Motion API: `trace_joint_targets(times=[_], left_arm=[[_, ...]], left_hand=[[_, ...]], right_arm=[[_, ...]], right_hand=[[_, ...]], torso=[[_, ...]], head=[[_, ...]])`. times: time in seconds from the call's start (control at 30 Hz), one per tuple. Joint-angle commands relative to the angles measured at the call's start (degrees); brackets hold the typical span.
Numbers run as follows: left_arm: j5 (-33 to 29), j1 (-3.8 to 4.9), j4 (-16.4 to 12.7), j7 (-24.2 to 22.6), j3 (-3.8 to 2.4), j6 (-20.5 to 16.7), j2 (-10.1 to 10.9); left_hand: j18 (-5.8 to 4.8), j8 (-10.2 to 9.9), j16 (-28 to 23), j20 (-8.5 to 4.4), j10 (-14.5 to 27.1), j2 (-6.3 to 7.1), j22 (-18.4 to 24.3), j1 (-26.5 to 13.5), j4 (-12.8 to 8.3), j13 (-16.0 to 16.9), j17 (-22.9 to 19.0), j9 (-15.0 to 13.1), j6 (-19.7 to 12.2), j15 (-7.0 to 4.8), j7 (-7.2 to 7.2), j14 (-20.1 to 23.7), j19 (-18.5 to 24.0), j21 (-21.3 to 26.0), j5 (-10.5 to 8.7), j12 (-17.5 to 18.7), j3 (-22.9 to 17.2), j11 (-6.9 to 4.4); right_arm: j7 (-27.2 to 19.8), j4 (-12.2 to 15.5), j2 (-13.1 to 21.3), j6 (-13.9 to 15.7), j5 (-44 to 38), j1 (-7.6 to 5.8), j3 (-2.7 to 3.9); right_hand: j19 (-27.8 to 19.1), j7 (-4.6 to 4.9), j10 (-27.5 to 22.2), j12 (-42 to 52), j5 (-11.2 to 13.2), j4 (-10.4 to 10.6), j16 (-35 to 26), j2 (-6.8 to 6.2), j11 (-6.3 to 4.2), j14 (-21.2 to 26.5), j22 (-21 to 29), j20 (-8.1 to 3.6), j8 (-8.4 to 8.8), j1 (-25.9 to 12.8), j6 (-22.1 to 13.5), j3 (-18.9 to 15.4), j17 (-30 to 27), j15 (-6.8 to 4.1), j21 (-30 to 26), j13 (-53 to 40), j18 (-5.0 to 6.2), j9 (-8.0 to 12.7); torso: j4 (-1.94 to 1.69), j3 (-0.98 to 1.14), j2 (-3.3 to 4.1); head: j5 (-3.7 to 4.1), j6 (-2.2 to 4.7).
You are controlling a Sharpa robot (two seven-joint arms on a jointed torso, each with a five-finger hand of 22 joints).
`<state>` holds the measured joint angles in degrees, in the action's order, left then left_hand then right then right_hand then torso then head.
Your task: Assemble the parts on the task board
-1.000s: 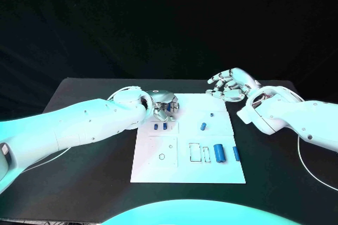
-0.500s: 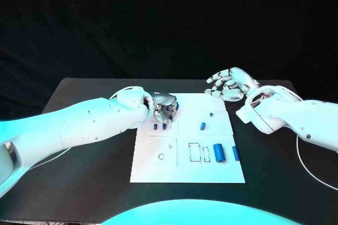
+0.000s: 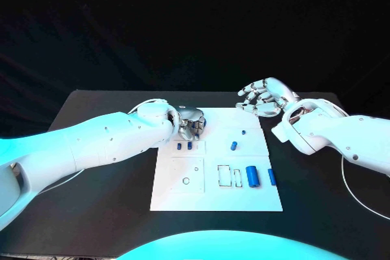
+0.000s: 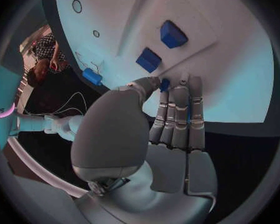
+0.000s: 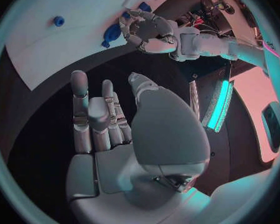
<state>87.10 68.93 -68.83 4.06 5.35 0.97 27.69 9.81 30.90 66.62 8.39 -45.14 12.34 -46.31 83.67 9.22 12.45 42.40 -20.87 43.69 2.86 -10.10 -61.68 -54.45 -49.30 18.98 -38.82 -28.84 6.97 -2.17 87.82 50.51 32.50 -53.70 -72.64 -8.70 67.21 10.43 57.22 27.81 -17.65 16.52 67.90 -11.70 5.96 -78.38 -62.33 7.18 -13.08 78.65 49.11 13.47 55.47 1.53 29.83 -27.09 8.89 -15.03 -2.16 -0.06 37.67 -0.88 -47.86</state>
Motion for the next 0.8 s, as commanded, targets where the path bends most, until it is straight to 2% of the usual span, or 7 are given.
trace_joint_targets(times=[0.03,0.27,0.47,0.5,0.77,0.8], left_arm=[[0.3,-0.14,0.1,0.7,0.1,0.8,-0.2],[0.3,-0.15,0.2,1.3,0.13,2.2,-0.2],[0.3,-0.15,0.0,1.7,0.16,2.8,-0.2],[0.3,-0.15,-0.1,1.8,0.17,2.7,-0.1],[0.3,-0.16,0.0,1.3,0.2,0.1,0.0],[0.3,-0.16,0.0,1.1,0.2,-0.6,0.1]], left_hand=[[0.78,-0.2,1.2,-0.31,-1.6,-1.0,-0.7,0.8,-0.4,-0.3,0.9,0.4,1.3,-0.27,0.18,-1.1,0.0,-1.0,-0.17,0.1,-1.2,-0.34],[0.74,-1.2,3.4,-0.76,-3.6,-0.86,-2.7,1.0,-2.4,-1.5,2.2,1.3,3.0,-0.67,0.53,-2.6,0.6,-3.4,-0.28,1.1,-2.3,-0.77],[0.72,-1.6,4.4,-0.78,-4.1,-0.87,-3.1,0.7,-2.7,-1.8,3.5,1.5,3.3,-0.7,0.53,-3.6,0.7,-4.0,-0.3,1.3,-2.4,-0.8],[0.75,-1.9,6.1,-0.87,-5.2,-1.14,-3.8,0.6,-3.3,-1.9,5.7,1.7,3.8,-0.88,0.63,-5.3,0.7,-4.8,-0.3,1.2,-2.6,-1.01],[0.8,-2.1,7.9,-1.08,-6.6,-1.6,-4.5,0.6,-4.1,-1.9,7.8,1.9,4.8,-1.13,0.77,-7.2,0.5,-5.8,-0.3,1.2,-2.8,-1.32],[0.59,-2.2,8.8,-1.22,-7.4,-1.78,-5.6,0.7,-4.5,-1.9,9.1,1.9,5.3,-1.28,0.84,-8.3,-0.5,-7.1,-0.22,1.2,-2.9,-1.49]], right_arm=[[-0.8,0.1,-0.1,-0.3,-0.1,0.03,0.01],[-0.8,0.0,-0.1,-0.4,0.0,0.04,0.01],[-0.8,0.0,-0.2,-0.5,0.0,0.07,0.01],[-0.8,0.0,-0.2,-0.5,0.0,0.08,0.01],[-0.9,0.0,-0.2,-0.3,0.0,0.11,0.01],[-0.9,0.0,-0.2,-0.3,0.0,0.12,0.01]], right_hand=[[-0.4,0.17,0.4,-0.3,-0.2,-0.1,-0.3,-0.49,0.01,0.5,0.0,0.14,-0.26,-0.1,-0.2,0.3,-0.1,-0.06,-0.4,0.0,1.09,0.0],[-0.4,0.17,0.4,-0.4,-0.2,-0.1,-0.3,-0.47,0.0,0.6,0.1,0.15,-0.32,-0.1,-0.2,0.3,-0.1,-0.06,-0.4,0.2,1.1,-0.1],[-0.4,0.15,0.5,-0.5,-0.2,-0.1,-0.4,-0.46,0.0,0.6,0.1,0.15,-0.39,-0.1,-0.2,0.4,-0.2,-0.06,-0.4,0.3,1.1,-0.1],[-0.4,0.15,0.5,-0.5,-0.2,-0.1,-0.4,-0.46,0.0,0.6,0.1,0.15,-0.39,-0.1,-0.2,0.4,-0.2,-0.06,-0.4,0.3,1.1,-0.1],[-0.4,0.15,0.5,-0.5,-0.2,-0.1,-0.4,-0.46,-0.01,0.6,0.1,0.16,-0.45,-0.2,-0.1,0.4,-0.3,-0.06,-0.6,0.4,1.12,-0.1],[-0.4,0.15,0.5,-0.5,-0.2,-0.1,-0.4,-0.46,-0.01,0.6,0.1,0.16,-0.45,-0.2,-0.1,0.4,-0.3,-0.06,-0.6,0.4,1.12,-0.1]], torso=[[-0.02,0.04,0.01],[-0.02,0.06,-0.03],[-0.04,0.03,-0.03],[-0.05,0.01,-0.03],[-0.04,0.0,-0.05],[-0.04,0.0,-0.03]], head=[[0.01,-0.03],[0.01,-0.25],[0.07,-0.31],[0.07,-0.3],[0.05,-0.22],[0.05,-0.16]])
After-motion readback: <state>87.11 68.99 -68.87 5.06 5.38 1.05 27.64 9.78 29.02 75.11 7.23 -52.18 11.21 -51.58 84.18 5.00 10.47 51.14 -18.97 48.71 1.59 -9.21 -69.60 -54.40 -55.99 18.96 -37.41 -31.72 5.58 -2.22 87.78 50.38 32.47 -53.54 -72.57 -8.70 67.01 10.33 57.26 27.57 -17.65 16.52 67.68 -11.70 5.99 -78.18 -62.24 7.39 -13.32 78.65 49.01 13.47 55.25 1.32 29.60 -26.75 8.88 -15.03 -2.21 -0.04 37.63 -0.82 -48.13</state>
